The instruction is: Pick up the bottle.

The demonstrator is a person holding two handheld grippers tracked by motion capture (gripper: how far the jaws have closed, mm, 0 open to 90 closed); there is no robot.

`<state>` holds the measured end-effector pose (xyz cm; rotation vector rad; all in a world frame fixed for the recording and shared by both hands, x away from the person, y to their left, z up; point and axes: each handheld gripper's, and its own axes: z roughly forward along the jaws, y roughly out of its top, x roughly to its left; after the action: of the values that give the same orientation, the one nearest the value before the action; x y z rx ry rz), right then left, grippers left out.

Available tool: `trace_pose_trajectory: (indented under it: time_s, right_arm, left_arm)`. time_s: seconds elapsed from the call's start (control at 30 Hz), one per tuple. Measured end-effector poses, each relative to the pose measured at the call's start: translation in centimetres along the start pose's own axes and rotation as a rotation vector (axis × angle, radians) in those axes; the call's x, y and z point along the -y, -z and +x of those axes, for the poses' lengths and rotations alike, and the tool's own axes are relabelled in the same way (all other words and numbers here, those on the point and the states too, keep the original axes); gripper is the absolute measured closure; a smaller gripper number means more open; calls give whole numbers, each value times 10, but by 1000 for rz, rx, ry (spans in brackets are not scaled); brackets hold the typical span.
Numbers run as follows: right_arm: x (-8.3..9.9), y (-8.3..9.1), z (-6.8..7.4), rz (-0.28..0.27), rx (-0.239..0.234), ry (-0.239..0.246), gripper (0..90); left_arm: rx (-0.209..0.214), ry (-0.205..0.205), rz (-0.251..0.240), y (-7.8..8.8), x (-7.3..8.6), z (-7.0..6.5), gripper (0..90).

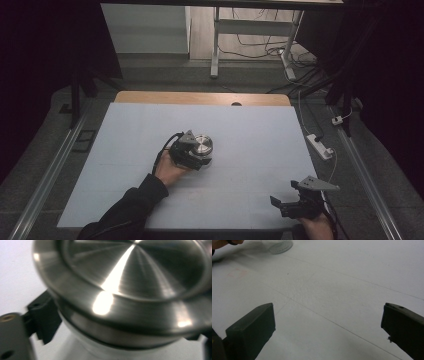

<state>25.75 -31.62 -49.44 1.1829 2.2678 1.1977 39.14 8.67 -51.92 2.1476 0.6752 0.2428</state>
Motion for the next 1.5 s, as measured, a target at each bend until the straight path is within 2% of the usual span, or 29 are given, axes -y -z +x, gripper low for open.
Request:
trace_pose_trajectory:
  time_s: [0.03, 0.47, 0.8, 0.93, 1.1, 1.5]
  right_arm:
    - [0, 0, 0, 0, -1, -1, 0]
    - [0, 0, 0, -1, -2, 3, 0]
    - [0, 0, 1, -2, -5, 4, 0]
    - [0, 0, 1, -3, -7, 7, 0]
    - [0, 0, 1, -3, -7, 7, 0]
    - [0, 1, 0, -6, -11, 6, 0]
  left_arm:
    - [-16, -20, 6, 1, -1, -2, 145]
    - [-44, -13, 17, 3, -3, -6, 154]
    - [-32, -12, -4, 16, -9, -10, 154]
    - [-20, -28, -5, 24, -12, -16, 154]
    - [0, -35, -8, 32, -15, -21, 154]
    - [18, -40, -17, 51, -18, -31, 154]
